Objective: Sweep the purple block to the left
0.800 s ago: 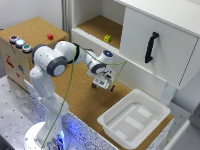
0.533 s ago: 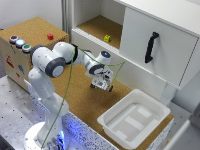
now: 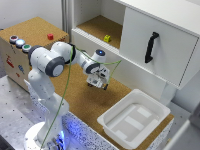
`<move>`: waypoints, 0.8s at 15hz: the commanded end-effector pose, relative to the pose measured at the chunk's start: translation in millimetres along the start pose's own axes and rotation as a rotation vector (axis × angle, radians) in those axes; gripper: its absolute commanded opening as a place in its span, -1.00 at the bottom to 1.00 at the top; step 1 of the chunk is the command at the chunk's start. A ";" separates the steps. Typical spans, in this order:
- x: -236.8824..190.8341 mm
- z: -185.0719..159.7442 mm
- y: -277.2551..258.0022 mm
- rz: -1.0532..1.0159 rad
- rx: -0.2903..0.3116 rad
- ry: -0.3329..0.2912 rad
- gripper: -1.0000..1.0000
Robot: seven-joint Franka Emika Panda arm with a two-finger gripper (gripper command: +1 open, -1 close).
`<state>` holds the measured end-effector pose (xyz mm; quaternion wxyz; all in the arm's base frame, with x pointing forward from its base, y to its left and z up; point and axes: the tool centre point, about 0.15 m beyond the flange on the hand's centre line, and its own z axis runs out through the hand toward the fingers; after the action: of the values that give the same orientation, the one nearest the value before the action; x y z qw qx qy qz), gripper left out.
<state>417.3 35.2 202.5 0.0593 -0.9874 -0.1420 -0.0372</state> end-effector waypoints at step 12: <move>-25.9 4.4 -91.7 0.084 -0.120 -0.078 -1.00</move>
<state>380.7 83.7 215.1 0.0139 -0.9926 -0.1203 0.0101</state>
